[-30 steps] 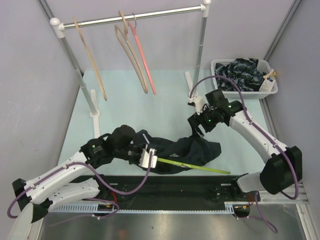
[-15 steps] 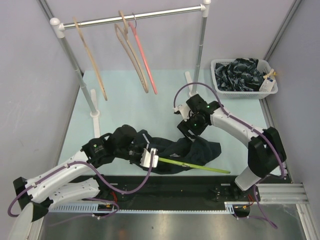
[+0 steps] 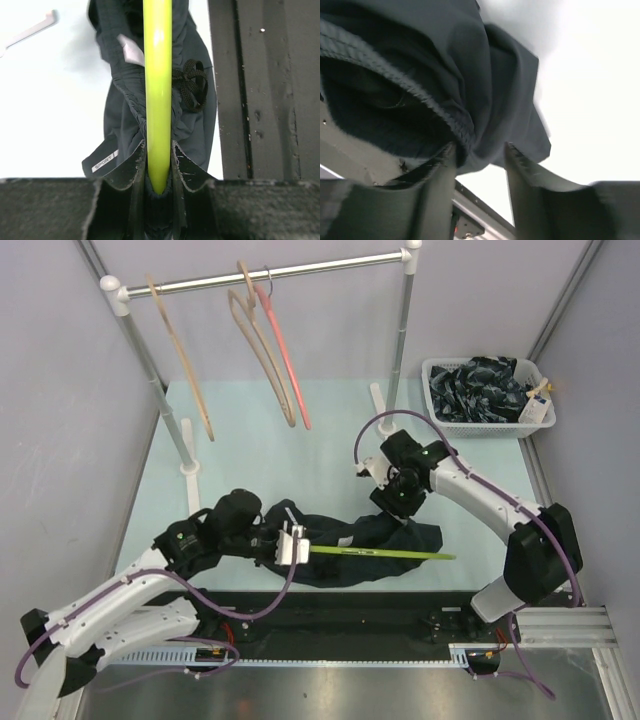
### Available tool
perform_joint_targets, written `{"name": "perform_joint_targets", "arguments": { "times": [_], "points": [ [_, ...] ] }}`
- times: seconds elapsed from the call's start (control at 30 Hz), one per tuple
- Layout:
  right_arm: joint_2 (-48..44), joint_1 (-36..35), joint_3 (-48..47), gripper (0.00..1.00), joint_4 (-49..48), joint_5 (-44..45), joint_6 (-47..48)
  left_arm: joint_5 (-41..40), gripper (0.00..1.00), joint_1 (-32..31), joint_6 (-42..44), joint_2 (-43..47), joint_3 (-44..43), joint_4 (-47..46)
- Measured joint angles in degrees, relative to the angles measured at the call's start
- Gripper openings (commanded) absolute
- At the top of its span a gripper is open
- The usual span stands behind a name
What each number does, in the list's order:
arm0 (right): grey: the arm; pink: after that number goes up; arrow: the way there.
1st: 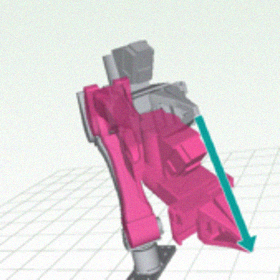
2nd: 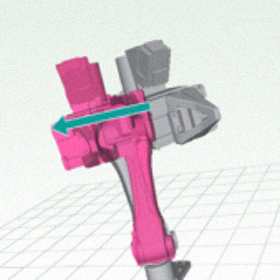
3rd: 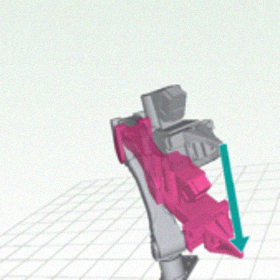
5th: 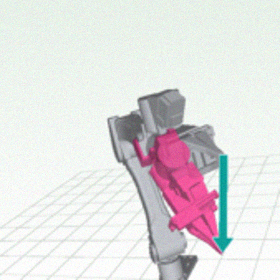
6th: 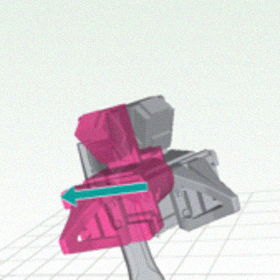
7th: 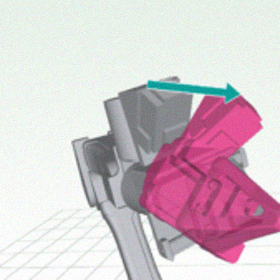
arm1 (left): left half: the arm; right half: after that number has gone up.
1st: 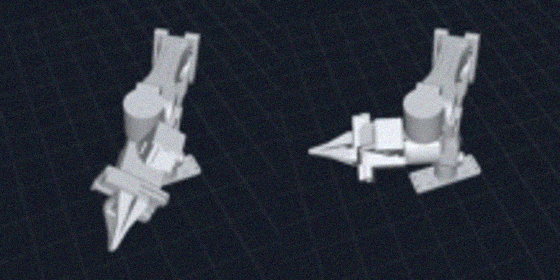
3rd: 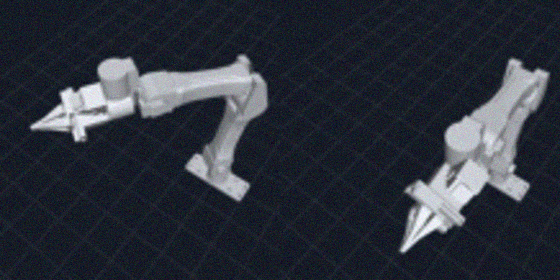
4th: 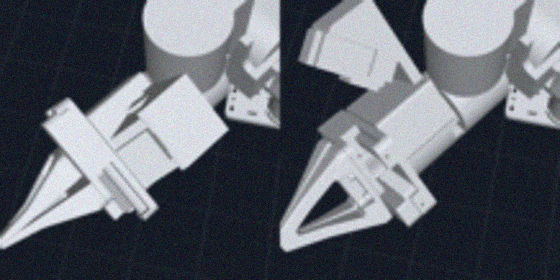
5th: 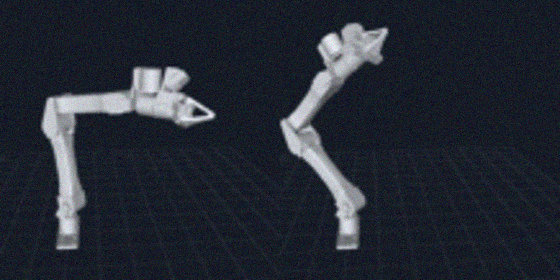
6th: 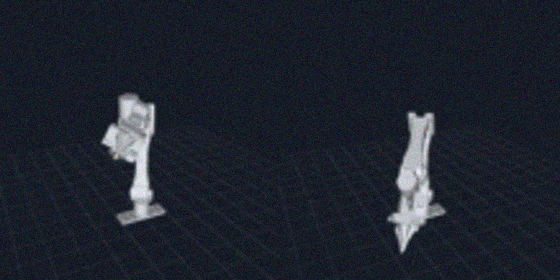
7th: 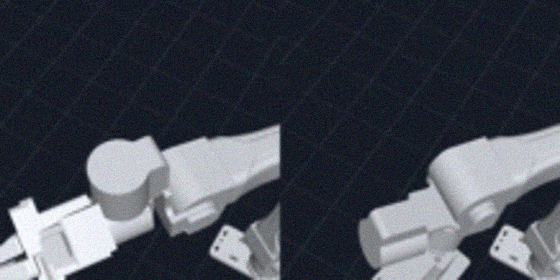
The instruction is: Place the shorts on the hanger
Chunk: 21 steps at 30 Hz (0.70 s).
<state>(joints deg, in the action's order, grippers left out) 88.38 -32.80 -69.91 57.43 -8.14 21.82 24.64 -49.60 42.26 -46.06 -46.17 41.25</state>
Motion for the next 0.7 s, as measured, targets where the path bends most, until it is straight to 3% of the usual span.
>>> {"name": "perform_joint_targets", "arguments": {
  "times": [0.2, 0.27, 0.47, 0.7],
  "points": [
    [-2.3, 2.3, 0.8, 0.2, 1.8, -0.5, 1.2, 0.4, 0.0, 3.4, -1.6, 3.2, 0.3, -0.1],
    [-2.6, 2.7, 1.7, 0.01, 1.9, -1.2, 1.3, 1.0, 0.0, 4.5, -2.1, 4.3, 0.5, 0.0],
    [-2.9, 5.1, 2.8, 0.0, 1.9, -3.9, 1.4, 1.6, 0.0, 6.7, -2.8, 8.1, 2.1, 0.1],
    [-9.6, 14.2, 3.0, 0.0, 1.9, -7.5, 2.7, 1.1, 0.0, 8.7, -2.9, 12.9, 5.2, 0.4]
  ]
}}
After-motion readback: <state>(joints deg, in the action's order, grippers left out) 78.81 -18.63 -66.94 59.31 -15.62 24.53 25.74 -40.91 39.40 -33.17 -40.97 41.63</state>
